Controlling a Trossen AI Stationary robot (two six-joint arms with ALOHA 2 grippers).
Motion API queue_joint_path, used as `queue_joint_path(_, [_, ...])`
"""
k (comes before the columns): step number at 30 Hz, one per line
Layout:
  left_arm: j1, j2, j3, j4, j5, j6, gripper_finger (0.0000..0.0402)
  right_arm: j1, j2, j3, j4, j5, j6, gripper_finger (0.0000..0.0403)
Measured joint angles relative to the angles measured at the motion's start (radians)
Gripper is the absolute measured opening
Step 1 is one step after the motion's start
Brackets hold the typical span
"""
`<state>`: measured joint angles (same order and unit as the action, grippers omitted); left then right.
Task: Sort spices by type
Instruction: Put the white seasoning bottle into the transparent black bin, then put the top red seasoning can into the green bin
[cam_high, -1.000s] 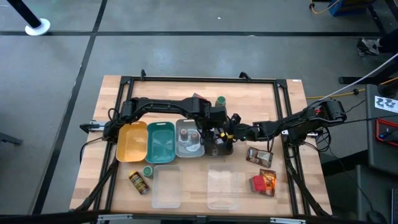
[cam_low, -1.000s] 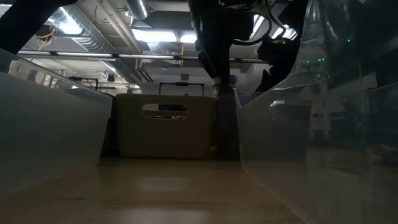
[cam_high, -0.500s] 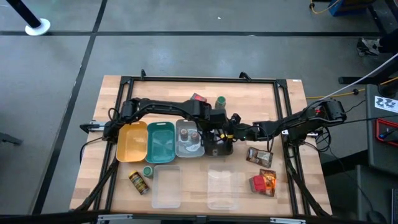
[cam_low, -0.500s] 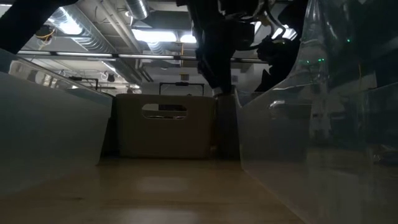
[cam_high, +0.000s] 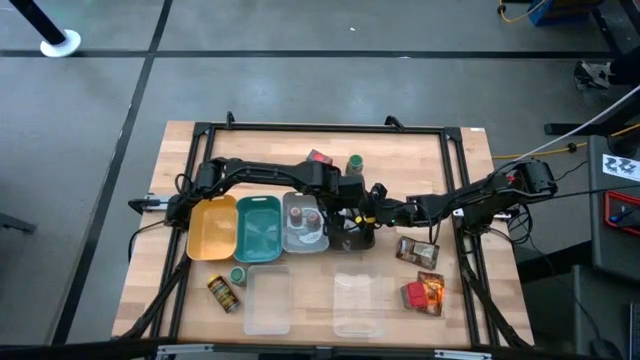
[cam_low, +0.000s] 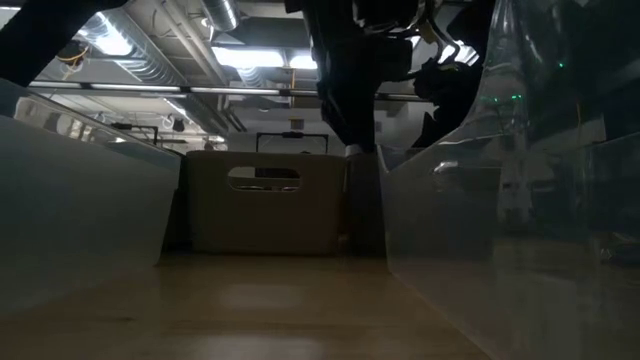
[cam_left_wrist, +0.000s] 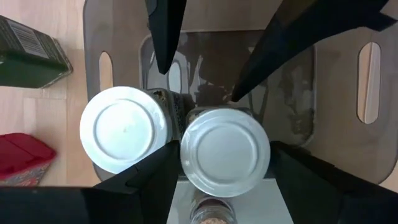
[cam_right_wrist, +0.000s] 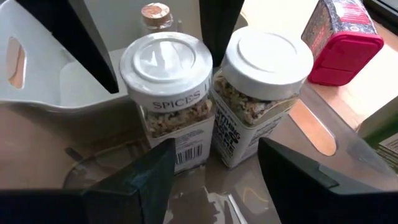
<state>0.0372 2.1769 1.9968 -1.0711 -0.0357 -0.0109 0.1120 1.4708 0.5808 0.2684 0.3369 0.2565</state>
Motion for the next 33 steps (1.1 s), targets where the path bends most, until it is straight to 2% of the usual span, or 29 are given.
queue_joint_path(5, [0.009, -0.022, 0.012, -0.034, 0.000, 0.023, 0.0245, 0.000, -0.001, 0.000, -0.002, -0.017, -0.004, 0.0230])
queue_joint_path(10, [0.032, -0.029, 0.108, -0.167, -0.001, 0.075, 0.0242, 0.000, -0.005, 0.002, -0.011, -0.017, -0.007, 0.0230])
queue_joint_path(16, [0.084, -0.029, 0.192, -0.295, -0.002, 0.220, 0.0242, 0.000, -0.016, 0.002, -0.010, -0.036, -0.007, 0.0230])
queue_joint_path(20, [0.143, -0.030, 0.195, -0.317, -0.002, 0.327, 0.0241, 0.000, -0.038, 0.002, -0.026, -0.071, -0.007, 0.0230])
queue_joint_path(27, [0.284, -0.027, 0.168, -0.295, -0.003, 0.507, 0.0241, 0.000, -0.126, 0.002, -0.105, -0.079, -0.007, 0.0230])
queue_joint_path(33, [0.381, -0.025, 0.128, -0.167, 0.011, 0.594, 0.0241, 0.000, -0.220, 0.002, -0.166, -0.078, -0.007, 0.0230])
